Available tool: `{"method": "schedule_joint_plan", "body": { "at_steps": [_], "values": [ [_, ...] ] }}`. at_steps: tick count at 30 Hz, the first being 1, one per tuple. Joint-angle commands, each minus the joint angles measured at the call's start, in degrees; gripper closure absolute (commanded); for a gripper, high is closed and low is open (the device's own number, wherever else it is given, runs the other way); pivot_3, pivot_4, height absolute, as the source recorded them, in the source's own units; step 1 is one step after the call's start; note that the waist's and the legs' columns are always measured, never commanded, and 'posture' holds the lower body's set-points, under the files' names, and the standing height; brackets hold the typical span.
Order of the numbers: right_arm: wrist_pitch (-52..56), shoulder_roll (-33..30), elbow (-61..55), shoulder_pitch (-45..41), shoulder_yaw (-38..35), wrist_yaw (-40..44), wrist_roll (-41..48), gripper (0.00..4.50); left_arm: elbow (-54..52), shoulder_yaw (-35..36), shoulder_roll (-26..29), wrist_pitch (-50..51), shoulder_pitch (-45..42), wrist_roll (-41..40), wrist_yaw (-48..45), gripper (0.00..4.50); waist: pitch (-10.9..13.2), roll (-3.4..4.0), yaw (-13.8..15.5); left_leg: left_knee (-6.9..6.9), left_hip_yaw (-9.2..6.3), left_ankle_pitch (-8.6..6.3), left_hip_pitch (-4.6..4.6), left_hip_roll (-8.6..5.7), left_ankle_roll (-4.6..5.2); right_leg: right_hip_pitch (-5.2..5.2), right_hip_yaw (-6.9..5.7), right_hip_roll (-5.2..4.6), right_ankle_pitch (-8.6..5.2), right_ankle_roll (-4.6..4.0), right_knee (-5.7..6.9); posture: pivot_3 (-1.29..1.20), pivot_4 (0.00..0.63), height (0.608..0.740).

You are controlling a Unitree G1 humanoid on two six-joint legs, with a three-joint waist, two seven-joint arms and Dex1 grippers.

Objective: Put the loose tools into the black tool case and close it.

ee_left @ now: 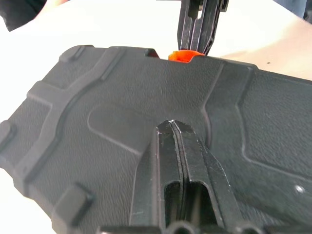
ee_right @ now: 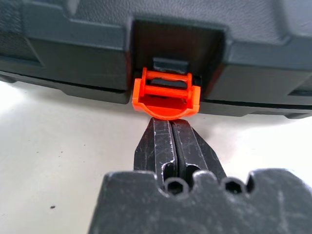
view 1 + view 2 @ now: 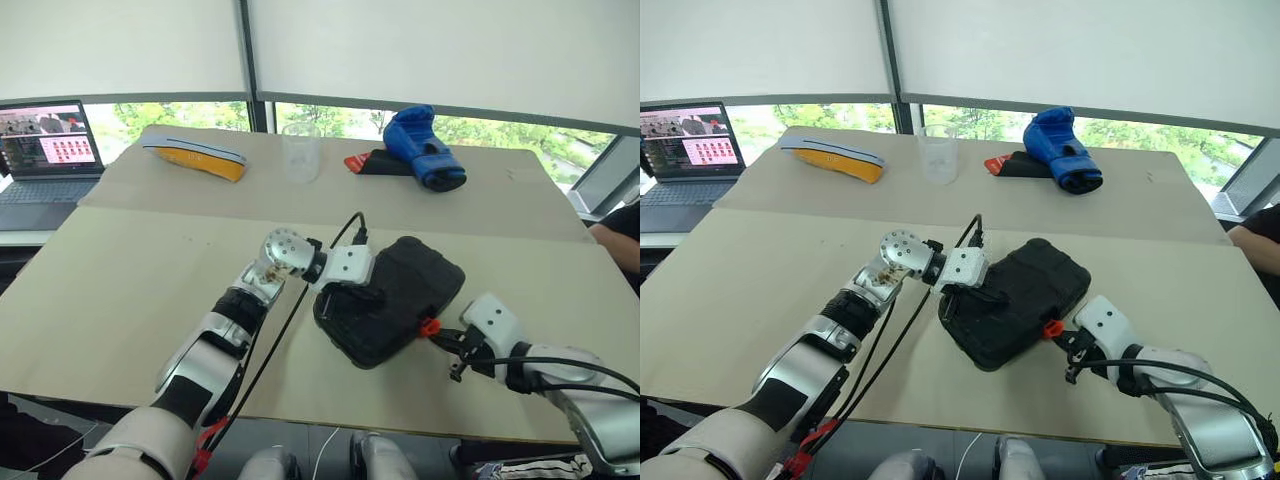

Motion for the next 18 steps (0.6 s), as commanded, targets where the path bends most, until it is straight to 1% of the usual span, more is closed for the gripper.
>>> {"method": "schedule_joint_plan", "body": {
  "at_steps": [1,5,18],
  "values": [
    [0.0,0.4,-5.5,-4.3,-3.0,0.1,3.4,4.5,2.4,-3.3,-0.7,-0.5,1.8,3.3,0.0,4.45,0.0,0.0,0.0,0.0,0.0,0.0,0.0,0.02,0.0,0.0,0.0,0.02,0.0,0.0,0.0,0.0,0.15,0.738],
    [-0.4,0.7,-4.3,-5.0,-1.8,0.4,2.5,4.5,2.7,-3.5,-1.1,-1.0,1.9,3.7,0.3,4.45,0.0,0.0,0.0,0.0,0.03,0.02,0.02,0.12,-0.03,0.0,-0.01,0.09,0.0,0.0,0.0,0.0,0.15,0.738],
    [0.4,1.3,-5.6,-6.8,-1.2,0.3,2.6,4.5,2.2,-3.6,-0.5,-1.2,2.7,3.8,0.0,4.45,0.0,0.04,-0.2,0.01,0.11,0.06,0.07,0.22,-0.08,0.0,-0.02,0.13,-0.01,0.01,0.0,0.0,0.15,0.738]
  ]
}}
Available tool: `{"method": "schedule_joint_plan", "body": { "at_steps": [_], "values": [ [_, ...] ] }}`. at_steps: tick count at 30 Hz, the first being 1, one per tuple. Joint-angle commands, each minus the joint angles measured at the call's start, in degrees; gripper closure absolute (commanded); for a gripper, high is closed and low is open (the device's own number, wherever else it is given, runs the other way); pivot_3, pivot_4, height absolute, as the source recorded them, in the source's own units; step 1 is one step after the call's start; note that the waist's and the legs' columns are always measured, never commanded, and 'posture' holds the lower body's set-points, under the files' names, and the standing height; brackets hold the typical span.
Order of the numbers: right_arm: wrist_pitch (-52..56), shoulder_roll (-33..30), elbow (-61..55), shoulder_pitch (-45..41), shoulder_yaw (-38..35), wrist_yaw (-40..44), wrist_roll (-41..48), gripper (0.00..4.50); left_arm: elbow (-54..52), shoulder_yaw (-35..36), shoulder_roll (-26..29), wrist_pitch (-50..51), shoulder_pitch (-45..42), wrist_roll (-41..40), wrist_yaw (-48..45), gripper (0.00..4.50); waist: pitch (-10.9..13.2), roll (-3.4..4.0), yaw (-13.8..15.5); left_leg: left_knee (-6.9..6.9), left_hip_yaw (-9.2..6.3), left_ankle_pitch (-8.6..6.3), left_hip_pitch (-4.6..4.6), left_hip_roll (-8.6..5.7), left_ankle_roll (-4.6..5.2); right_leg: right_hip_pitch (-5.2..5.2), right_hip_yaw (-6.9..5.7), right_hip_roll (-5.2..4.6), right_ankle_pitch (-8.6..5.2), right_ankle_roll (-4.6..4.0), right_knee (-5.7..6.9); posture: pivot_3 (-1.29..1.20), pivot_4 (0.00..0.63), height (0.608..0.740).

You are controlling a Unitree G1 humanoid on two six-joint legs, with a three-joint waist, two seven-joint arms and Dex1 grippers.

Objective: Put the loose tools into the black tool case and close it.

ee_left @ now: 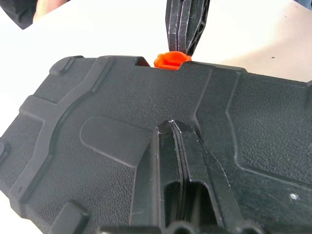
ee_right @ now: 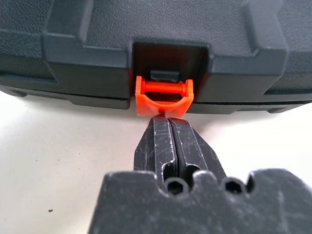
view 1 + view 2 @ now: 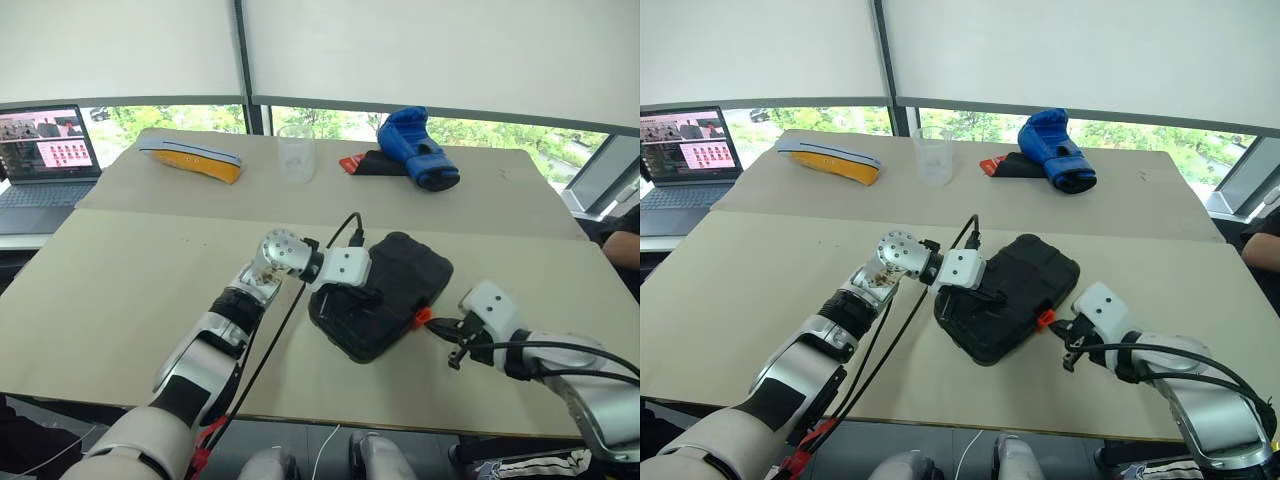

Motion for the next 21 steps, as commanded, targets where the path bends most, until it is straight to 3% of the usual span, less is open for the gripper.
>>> {"method": "schedule_joint_plan", "body": {
  "at_steps": [1,11,15,16,17,21],
  "values": [
    [-2.1,0.8,-5.5,-3.6,-1.2,0.1,2.4,4.5,1.8,-3.6,-0.5,0.1,2.6,3.2,-0.8,4.45,0.0,0.01,-0.1,0.0,0.0,0.0,0.0,0.0,0.0,0.0,0.0,0.0,0.0,0.0,0.0,0.0,0.15,0.738],
    [-2.7,1.4,-4.3,-4.2,1.1,0.2,1.0,4.5,1.5,-3.2,0.0,0.9,2.9,3.0,-0.6,4.45,-0.5,-0.04,-0.4,0.0,0.04,0.0,0.05,0.02,-0.01,0.02,0.0,-0.02,-0.02,-0.02,0.0,0.0,0.15,0.738],
    [-2.2,-0.6,-5.6,-0.8,-4.2,2.6,3.2,4.5,0.5,-0.8,2.1,4.7,3.2,1.2,-0.4,4.45,-0.7,-0.01,-0.2,0.0,0.04,0.0,0.08,0.05,-0.01,0.02,-0.01,-0.02,-0.06,-0.06,0.0,0.0,0.15,0.738],
    [-1.9,-0.9,-6.1,0.3,-5.8,3.3,4.3,3.89,0.0,0.0,2.7,6.0,3.3,0.5,-0.7,3.95,-0.7,-0.01,-0.2,-0.03,0.03,0.01,0.05,0.05,-0.01,-0.02,-0.02,-0.02,-0.06,-0.06,0.0,0.0,0.15,0.738],
    [-1.8,-1.4,-7.2,2.2,-8.8,5.4,6.7,3.74,-1.4,1.7,4.3,9.3,3.4,-1.6,-2.1,3.8,-0.7,-0.02,-0.3,-0.06,0.03,0.01,0.06,0.08,-0.02,-0.03,-0.03,0.0,-0.04,-0.03,0.0,0.0,0.15,0.738],
    [-2.0,-3.7,-8.6,8.2,-20.0,13.8,15.1,2.39,-9.2,8.0,13.6,20.6,5.4,-8.8,-7.8,2.45,-0.7,0.02,-1.0,-0.23,0.03,0.2,0.06,0.15,-0.37,-0.11,-0.05,0.12,0.18,-0.29,0.02,0.0,0.15,0.738]
  ]
}}
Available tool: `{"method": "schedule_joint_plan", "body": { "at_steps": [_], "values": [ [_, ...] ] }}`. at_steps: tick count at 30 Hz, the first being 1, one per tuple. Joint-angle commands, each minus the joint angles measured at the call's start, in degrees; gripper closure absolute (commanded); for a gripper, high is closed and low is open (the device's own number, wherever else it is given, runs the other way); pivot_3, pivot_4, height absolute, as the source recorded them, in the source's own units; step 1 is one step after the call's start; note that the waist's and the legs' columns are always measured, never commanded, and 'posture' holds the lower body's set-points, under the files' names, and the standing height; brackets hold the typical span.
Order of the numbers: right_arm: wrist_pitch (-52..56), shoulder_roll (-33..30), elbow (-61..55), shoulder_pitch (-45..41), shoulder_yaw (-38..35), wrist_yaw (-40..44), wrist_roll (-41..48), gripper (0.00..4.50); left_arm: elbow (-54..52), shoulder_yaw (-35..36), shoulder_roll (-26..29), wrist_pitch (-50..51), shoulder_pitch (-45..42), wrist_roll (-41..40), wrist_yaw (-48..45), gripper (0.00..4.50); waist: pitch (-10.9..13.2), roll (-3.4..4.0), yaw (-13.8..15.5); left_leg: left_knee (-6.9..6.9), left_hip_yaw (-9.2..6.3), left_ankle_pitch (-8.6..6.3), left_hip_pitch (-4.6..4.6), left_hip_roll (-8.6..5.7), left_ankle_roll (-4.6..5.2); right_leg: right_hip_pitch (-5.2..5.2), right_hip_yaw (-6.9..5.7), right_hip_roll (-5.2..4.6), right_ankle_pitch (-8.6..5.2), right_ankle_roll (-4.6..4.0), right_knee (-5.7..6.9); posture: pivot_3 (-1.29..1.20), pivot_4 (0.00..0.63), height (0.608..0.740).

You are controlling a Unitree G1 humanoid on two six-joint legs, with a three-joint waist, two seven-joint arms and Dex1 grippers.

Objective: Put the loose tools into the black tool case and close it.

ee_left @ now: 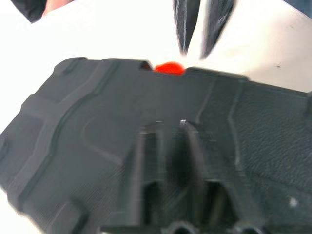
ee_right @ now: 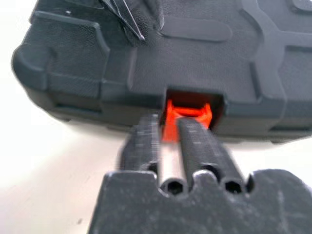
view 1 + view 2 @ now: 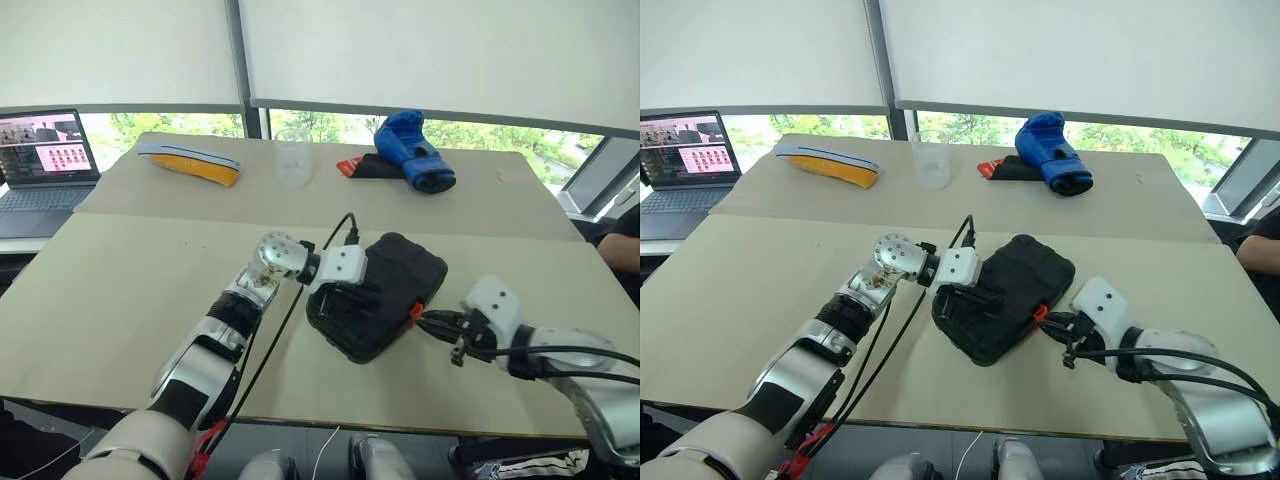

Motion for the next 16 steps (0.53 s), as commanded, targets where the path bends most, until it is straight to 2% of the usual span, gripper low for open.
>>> {"method": "schedule_joint_plan", "body": {
  "at_steps": [1,5,7,12,16],
  "values": [
    [-0.8,-2.3,-1.6,3.0,-12.0,7.5,8.4,1.98,-6.6,5.4,9.9,11.8,3.5,-5.7,-6.4,2.06,0.0,0.0,-0.5,-0.04,-0.01,0.05,0.0,0.02,-0.09,-0.02,-0.01,0.02,-0.02,-0.03,0.0,0.0,0.15,0.738],
    [1.5,-6.0,3.4,5.9,-21.2,14.7,14.5,0.59,-17.0,11.2,20.8,24.7,7.6,-12.8,-10.2,0.54,0.1,0.01,-0.3,-0.16,-0.01,0.13,-0.02,0.03,-0.23,-0.11,-0.02,0.05,-0.15,0.08,0.0,0.0,0.15,0.738],
    [2.6,-8.4,6.5,7.8,-25.0,18.6,16.5,0.05,-19.8,14.4,25.1,28.8,9.5,-14.3,-8.7,0.11,0.1,0.01,0.5,-0.13,-0.03,0.12,-0.09,0.0,-0.22,-0.13,-0.09,-0.06,-0.31,0.31,-0.01,0.0,0.15,0.738],
    [-0.9,-11.3,11.9,8.8,-27.6,22.2,15.2,0.05,-25.9,24.1,31.4,40.2,14.3,-20.7,-2.9,0.11,0.1,0.01,1.6,-0.1,-0.06,0.01,-0.13,-0.1,-0.08,-0.06,-0.08,-0.27,-0.55,0.28,-0.07,0.0,0.15,0.738],
    [-2.1,-11.5,13.2,6.2,-25.5,21.2,15.7,0.05,-29.5,26.3,33.5,40.2,20.0,-21.6,-1.3,0.11,0.1,0.02,1.5,-0.1,-0.05,-0.06,-0.1,-0.11,-0.19,-0.06,-0.09,-0.26,-0.5,0.31,-0.04,0.0,0.15,0.738]
  ]
}}
